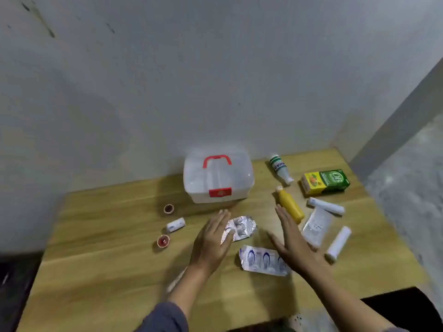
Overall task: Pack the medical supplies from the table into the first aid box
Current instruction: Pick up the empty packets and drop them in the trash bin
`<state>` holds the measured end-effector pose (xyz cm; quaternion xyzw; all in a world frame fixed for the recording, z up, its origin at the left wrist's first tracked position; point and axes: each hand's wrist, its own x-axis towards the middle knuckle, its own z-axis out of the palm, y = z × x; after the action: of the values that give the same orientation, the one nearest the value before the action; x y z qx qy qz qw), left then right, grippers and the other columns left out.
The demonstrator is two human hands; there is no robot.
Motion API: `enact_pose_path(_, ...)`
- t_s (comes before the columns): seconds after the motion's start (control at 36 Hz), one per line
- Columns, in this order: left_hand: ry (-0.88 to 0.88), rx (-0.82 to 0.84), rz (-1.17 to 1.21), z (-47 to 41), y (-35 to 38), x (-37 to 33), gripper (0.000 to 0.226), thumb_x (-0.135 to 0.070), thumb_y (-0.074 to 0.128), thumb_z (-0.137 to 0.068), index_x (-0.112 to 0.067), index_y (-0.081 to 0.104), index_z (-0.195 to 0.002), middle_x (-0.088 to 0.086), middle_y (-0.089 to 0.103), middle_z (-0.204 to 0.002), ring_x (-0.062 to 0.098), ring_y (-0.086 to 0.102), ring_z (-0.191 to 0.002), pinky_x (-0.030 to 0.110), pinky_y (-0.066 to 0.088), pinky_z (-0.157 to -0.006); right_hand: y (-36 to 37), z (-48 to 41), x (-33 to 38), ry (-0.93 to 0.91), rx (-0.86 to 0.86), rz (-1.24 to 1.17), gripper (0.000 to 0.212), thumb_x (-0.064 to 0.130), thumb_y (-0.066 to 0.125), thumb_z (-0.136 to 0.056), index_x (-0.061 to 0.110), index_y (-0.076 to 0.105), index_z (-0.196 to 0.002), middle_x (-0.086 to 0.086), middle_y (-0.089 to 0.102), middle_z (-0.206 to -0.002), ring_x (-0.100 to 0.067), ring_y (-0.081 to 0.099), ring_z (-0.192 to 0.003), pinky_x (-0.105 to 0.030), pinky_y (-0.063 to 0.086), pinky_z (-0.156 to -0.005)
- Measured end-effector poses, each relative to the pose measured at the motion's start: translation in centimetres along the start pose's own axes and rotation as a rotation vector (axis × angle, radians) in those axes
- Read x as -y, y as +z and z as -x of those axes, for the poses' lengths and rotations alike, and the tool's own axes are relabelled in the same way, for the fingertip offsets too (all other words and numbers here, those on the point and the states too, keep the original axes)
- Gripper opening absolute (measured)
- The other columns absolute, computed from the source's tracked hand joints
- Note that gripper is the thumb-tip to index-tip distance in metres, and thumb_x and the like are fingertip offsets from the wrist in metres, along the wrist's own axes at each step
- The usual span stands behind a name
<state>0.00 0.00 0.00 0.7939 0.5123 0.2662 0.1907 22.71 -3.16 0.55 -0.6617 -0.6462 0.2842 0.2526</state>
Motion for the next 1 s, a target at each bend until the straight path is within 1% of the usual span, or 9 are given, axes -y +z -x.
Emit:
enact_pose_path(0.06, -0.069, 0.067, -0.041, 0.6, 1.0, 0.6, 0.045, -0.037, 0.046, -0.092, -0.014, 0.052, -0.130, 0.003, 0.054, -0.135, 0.017, 0.048, -0.127, 0.034, 0.040, -0.104, 0.7, 1.1, -1.2, 0.004, 0.064, 0.043, 0.073, 0.047, 0.050, -0.087, 0.018, 0.017, -0.146, 0.014, 0.014, -0.147, -0.004, 0.012, -0.140, -0.019, 0.013, -0.111)
enact_pose_path(0.11, -0.197, 0.213, -0.045, 1.0, 1.8, 1.2, 0.047, -0.036, 0.046, -0.094, -0.016, 0.043, -0.137, 0.002, 0.044, -0.144, 0.018, 0.038, -0.135, 0.030, 0.029, -0.111, 1.7, 2.4, -2.7, 0.028, 0.146, 0.085, 0.077, 0.044, 0.058, -0.085, 0.019, 0.018, -0.147, 0.015, 0.013, -0.147, -0.005, 0.010, -0.140, -0.020, 0.011, -0.112)
enact_pose_path(0.22, -0.249, 0.331, -0.072, -0.2, 2.6, 1.9, 0.052, -0.029, 0.046, -0.095, -0.017, 0.030, -0.143, 0.002, 0.027, -0.153, 0.016, 0.020, -0.142, 0.028, 0.018, -0.113, 2.9, 3.4, -4.1, -0.007, 0.319, 0.261, 0.093, 0.070, 0.035, -0.071, 0.019, 0.017, -0.147, 0.010, -0.004, -0.150, -0.008, -0.004, -0.140, -0.032, 0.007, -0.118)
enact_pose_path(0.31, -0.249, 0.379, -0.126, -0.8, 3.2, 2.3, 0.053, -0.031, 0.046, -0.095, -0.017, 0.030, -0.144, 0.003, 0.024, -0.154, 0.018, 0.016, -0.144, 0.029, 0.015, -0.113, 3.5, 3.6, -4.2, 0.018, 0.286, 0.237, 0.092, 0.070, 0.033, -0.068, 0.016, 0.030, -0.143, 0.000, 0.012, -0.155, -0.020, 0.009, -0.145, -0.038, 0.012, -0.118)
enact_pose_path(0.44, -0.268, 0.346, -0.146, -1.5, 3.9, 2.5, 0.051, -0.035, 0.053, -0.090, -0.020, 0.042, -0.137, 0.002, 0.039, -0.144, 0.022, 0.033, -0.132, 0.034, 0.033, -0.103, 3.3, 3.0, -3.9, 0.049, 0.175, 0.240, 0.074, 0.054, 0.068, -0.067, 0.016, 0.052, -0.129, -0.007, 0.051, -0.133, -0.028, 0.047, -0.123, -0.039, 0.040, -0.100)
enact_pose_path(0.56, -0.325, 0.352, -0.079, -2.2, 3.8, 2.2, 0.055, -0.037, 0.065, -0.081, -0.025, 0.048, -0.132, 0.001, 0.045, -0.126, 0.021, 0.040, -0.121, 0.036, 0.039, -0.097, 2.5, 2.0, -3.0, 0.133, 0.217, 0.313, 0.073, 0.052, 0.071, -0.067, 0.026, 0.045, -0.130, -0.001, 0.050, -0.123, -0.022, 0.048, -0.114, -0.035, 0.035, -0.090)
enact_pose_path(0.67, -0.411, 0.398, 0.121, -2.9, 4.1, 2.0, 0.066, -0.028, 0.078, -0.068, -0.026, 0.052, -0.128, -0.001, 0.041, -0.111, 0.022, 0.051, -0.109, 0.029, 0.040, -0.096, 1.6, 1.7, -3.2, 0.237, 0.269, 0.237, 0.077, 0.049, 0.077, -0.061, 0.028, 0.045, -0.128, 0.000, 0.052, -0.114, -0.020, 0.054, -0.105, -0.033, 0.044, -0.078)
enact_pose_path(0.78, -0.436, 0.468, 0.213, -3.1, 4.8, 1.7, 0.066, -0.016, 0.080, -0.066, -0.018, 0.054, -0.127, 0.007, 0.049, -0.125, 0.022, 0.049, -0.116, 0.015, 0.030, -0.087, 0.6, 1.9, -3.7, 0.329, 0.270, 0.130, 0.064, 0.039, 0.078, -0.064, 0.032, 0.050, -0.122, 0.002, 0.059, -0.116, -0.018, 0.056, -0.106, -0.034, 0.047, -0.079)
enact_pose_path(1.0, -0.458, 0.413, 0.451, -4.5, 5.9, -1.9, 0.059, -0.015, 0.078, -0.071, -0.015, 0.056, -0.125, 0.001, 0.056, -0.124, 0.014, 0.050, -0.114, 0.018, 0.032, -0.088, -3.5, 2.7, -4.4, 0.396, 0.126, -0.103, 0.048, 0.021, 0.071, -0.078, 0.033, 0.057, -0.122, 0.006, 0.062, -0.126, -0.012, 0.055, -0.116, -0.027, 0.044, -0.088)
